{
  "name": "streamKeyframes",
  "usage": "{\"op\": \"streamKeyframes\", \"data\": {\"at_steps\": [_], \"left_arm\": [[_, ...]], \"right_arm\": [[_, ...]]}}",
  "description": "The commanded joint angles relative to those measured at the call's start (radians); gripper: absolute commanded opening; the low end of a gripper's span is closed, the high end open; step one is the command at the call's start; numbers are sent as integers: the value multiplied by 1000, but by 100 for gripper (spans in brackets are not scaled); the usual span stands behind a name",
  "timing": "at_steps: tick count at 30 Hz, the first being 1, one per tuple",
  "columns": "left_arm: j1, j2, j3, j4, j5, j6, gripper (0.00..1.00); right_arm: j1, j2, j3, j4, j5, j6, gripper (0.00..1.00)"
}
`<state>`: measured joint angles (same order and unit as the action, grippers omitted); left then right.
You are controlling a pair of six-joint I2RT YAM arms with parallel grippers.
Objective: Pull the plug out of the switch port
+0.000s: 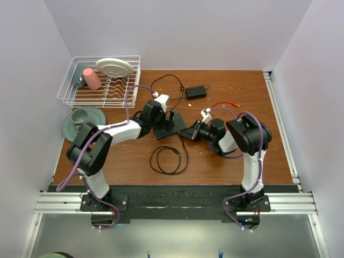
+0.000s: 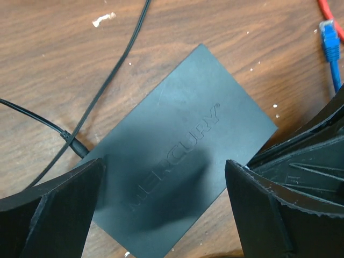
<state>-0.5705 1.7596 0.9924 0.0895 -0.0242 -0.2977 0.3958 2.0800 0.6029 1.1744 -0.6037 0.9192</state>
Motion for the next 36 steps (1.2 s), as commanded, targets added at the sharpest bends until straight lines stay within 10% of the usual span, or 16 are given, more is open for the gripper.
{"op": "streamKeyframes", "data": {"at_steps": [1, 11, 14, 15, 26, 30, 36], "left_arm": [[3, 15, 48, 38, -3, 5, 100], [1, 136, 91, 6, 41, -61, 52], [3, 147, 91, 13, 26, -92, 0], [1, 158, 95, -6, 27, -115, 0], [3, 196, 82, 5, 44, -224, 2], [-2, 158, -35, 137, 81, -244, 99], [-3, 75, -167, 260, -23, -287, 100]], "right_arm": [[23, 75, -57, -275, -76, -8, 0], [21, 78, -58, -275, -74, -5, 0], [21, 81, -61, -269, -74, -2, 0], [21, 84, -61, -265, -74, 0, 0], [21, 104, -72, -231, -76, 17, 0], [23, 112, -71, -226, -74, 17, 0], [23, 121, -69, -222, -76, 18, 0]]}}
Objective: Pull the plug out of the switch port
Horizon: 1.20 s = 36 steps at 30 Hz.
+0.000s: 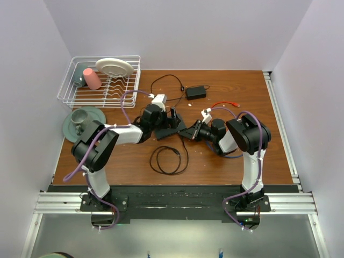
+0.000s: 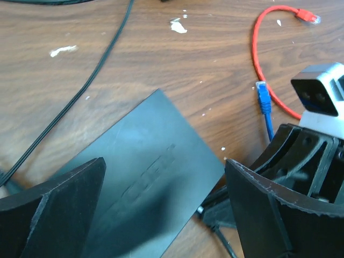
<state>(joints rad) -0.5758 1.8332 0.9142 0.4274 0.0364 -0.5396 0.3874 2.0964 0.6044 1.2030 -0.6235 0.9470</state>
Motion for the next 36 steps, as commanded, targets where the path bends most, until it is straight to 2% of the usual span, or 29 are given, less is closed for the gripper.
{"op": "streamKeyframes", "data": {"at_steps": [1, 4, 7, 8, 9, 10, 12, 14, 15, 16, 17, 18, 20, 22, 23, 25, 26, 28, 31, 32, 36], "left_arm": [[2, -9, -103, -70, -101, -51, 100], [-1, -46, -95, -68, -170, -75, 100], [-6, -58, -2, -200, -306, -167, 100], [-9, -54, 36, -331, -391, -209, 98], [-7, -48, 75, -389, -424, -264, 82], [-9, -43, 137, -426, -443, -275, 70], [-7, -28, 196, -559, -470, -305, 52], [-3, 12, 296, -660, -417, -298, 54], [-4, 35, 337, -700, -403, -204, 56], [-6, 61, 430, -764, -415, -197, 56], [-13, 96, 458, -833, -437, -182, 49], [-18, 103, 472, -858, -466, -198, 37], [-35, 66, 448, -837, -519, -185, 1], [-36, 12, 320, -726, -448, -125, 0], [-36, -49, 271, -587, -353, -67, 24], [-36, -98, 150, -462, -264, -24, 45], [-36, -110, 134, -396, -210, -14, 60], [-38, -88, 155, -407, -159, -2, 64], [-41, -48, 134, -385, -63, -9, 26], [-41, -43, 123, -353, -41, -22, 0], [-39, -29, 114, -314, 11, -14, 0]], "right_arm": [[31, 106, -71, -250, -56, -10, 0], [31, 103, -69, -252, -56, -10, 0], [31, 99, -71, -253, -58, -11, 0], [31, 97, -71, -255, -56, -11, 0], [31, 96, -71, -255, -55, -11, 0], [30, 96, -71, -255, -54, -11, 0], [30, 94, -71, -255, -55, -11, 0], [31, 93, -71, -255, -53, -11, 0], [31, 94, -69, -255, -53, -10, 0], [30, 93, -69, -253, -53, -10, 0], [31, 93, -71, -250, -53, -7, 0], [31, 93, -69, -250, -54, -7, 0], [31, 88, -69, -252, -54, -7, 0], [31, 88, -69, -255, -53, -11, 0], [31, 93, -68, -255, -53, -11, 0], [31, 97, -66, -252, -58, -10, 0], [31, 103, -66, -247, -56, -8, 0], [30, 108, -66, -246, -58, -8, 0], [31, 114, -66, -238, -59, -4, 0], [30, 114, -68, -238, -59, -4, 0], [33, 99, -66, -256, -58, -13, 0]]}}
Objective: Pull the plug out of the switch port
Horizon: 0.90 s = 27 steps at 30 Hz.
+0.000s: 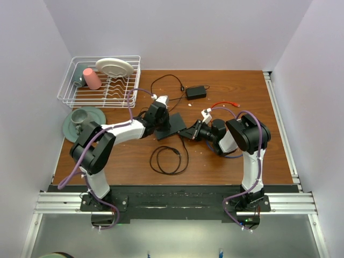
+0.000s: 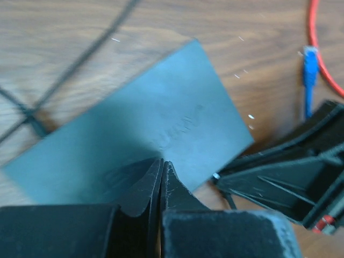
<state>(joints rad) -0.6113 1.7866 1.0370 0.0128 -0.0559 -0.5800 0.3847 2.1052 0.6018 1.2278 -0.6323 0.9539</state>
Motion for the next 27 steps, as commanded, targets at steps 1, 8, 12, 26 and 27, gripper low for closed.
{"op": "streamKeyframes", "data": {"at_steps": [1, 8, 12, 26, 27], "left_arm": [[-4, 20, -6, 101, 100, 26, 0], [41, 40, 46, 142, 171, 42, 0], [76, 91, 32, 243, 344, -4, 0], [119, 244, -12, 429, 553, -110, 0], [123, 253, -6, 420, 548, -113, 0]], "right_arm": [[34, 90, -62, -286, -47, -21, 0], [36, 95, -65, -283, -49, -20, 0], [36, 118, -65, -260, -58, -3, 0], [34, 104, -82, -287, -52, -17, 0], [36, 96, -85, -290, -49, -17, 0]]}}
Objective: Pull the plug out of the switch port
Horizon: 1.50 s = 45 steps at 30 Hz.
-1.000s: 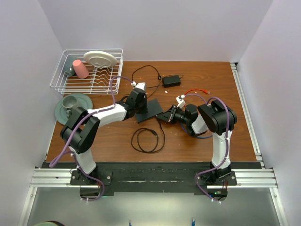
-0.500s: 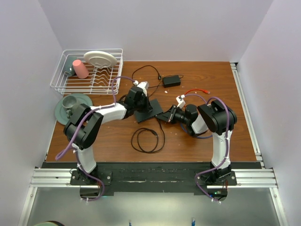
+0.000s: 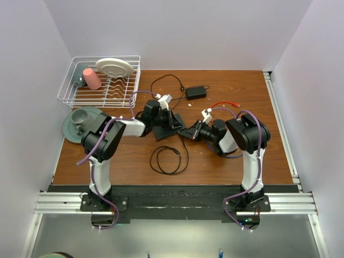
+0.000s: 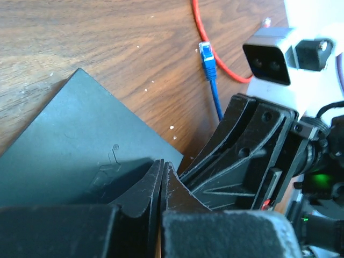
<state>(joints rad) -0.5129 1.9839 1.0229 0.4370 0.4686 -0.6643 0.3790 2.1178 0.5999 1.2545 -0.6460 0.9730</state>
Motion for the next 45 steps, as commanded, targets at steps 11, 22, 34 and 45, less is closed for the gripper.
{"op": "streamKeyframes", "data": {"at_steps": [11, 22, 34, 45], "left_arm": [[62, 162, -1, -11, -7, -77, 0], [71, 216, 8, 11, -16, -113, 0], [79, 219, 3, 23, -15, -135, 0], [79, 78, -34, 57, -18, -149, 10]], "right_arm": [[52, 45, -88, -464, 2, -103, 0], [78, -18, -101, -618, 65, -155, 0], [92, -106, -169, -554, 85, -114, 0], [90, -697, -44, -818, 262, -89, 0]]}}
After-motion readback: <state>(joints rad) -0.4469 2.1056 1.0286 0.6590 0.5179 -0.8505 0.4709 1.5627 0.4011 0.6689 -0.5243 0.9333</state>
